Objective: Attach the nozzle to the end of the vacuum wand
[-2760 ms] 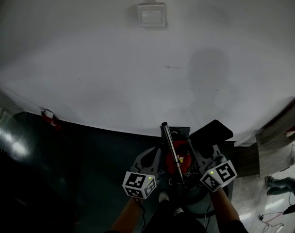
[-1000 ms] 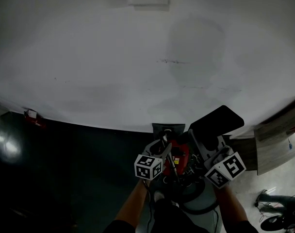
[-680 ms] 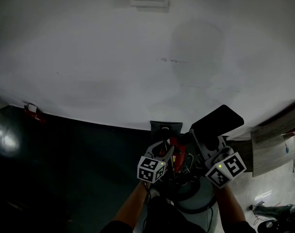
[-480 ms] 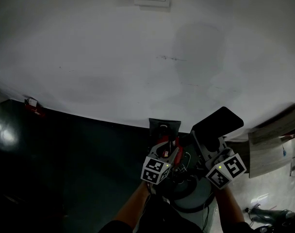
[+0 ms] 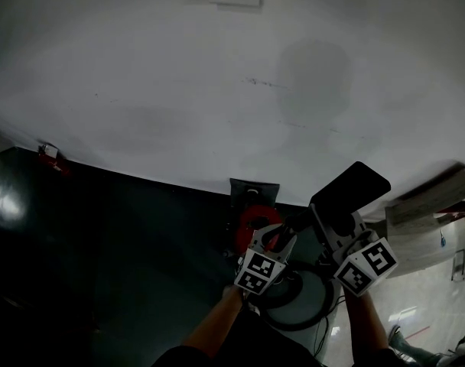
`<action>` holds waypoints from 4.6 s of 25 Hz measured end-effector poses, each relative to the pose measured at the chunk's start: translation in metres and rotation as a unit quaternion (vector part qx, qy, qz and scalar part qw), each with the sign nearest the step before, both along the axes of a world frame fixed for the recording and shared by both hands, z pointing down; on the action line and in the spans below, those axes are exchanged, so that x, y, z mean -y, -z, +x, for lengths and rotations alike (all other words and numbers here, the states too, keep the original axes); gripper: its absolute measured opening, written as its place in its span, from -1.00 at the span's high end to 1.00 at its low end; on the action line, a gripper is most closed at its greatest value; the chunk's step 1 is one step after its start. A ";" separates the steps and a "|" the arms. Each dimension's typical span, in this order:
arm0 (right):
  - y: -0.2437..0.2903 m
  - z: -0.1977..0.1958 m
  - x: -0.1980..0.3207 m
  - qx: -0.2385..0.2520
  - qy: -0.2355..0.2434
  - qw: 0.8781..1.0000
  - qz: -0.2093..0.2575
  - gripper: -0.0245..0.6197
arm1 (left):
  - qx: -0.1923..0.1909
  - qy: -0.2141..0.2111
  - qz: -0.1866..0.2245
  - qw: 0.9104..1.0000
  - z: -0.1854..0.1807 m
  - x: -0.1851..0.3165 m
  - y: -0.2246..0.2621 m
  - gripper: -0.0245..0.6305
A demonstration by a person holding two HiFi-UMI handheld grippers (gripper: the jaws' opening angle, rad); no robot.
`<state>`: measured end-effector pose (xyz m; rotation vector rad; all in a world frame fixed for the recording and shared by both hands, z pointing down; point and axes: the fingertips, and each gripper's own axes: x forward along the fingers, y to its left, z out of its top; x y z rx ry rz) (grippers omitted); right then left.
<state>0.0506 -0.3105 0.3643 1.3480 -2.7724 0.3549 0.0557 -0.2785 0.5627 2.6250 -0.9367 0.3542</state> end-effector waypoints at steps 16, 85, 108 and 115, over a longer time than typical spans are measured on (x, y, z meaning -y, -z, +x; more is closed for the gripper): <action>-0.007 0.009 -0.013 -0.018 0.024 0.999 -0.016 0.64 | 0.015 -0.034 0.021 0.999 0.027 -0.028 0.008 0.48; -0.014 0.025 -0.016 0.135 -0.020 0.991 -0.004 0.46 | -0.018 0.061 -0.078 0.995 -0.080 0.077 -0.056 0.48; -0.038 0.036 -0.091 0.162 -0.032 0.986 -0.019 0.46 | -0.024 0.111 -0.027 0.993 -0.117 -0.006 -0.008 0.38; -0.021 0.047 -0.162 0.169 0.018 0.985 -0.005 0.47 | -0.015 0.134 0.080 0.988 -0.095 -0.096 0.090 0.59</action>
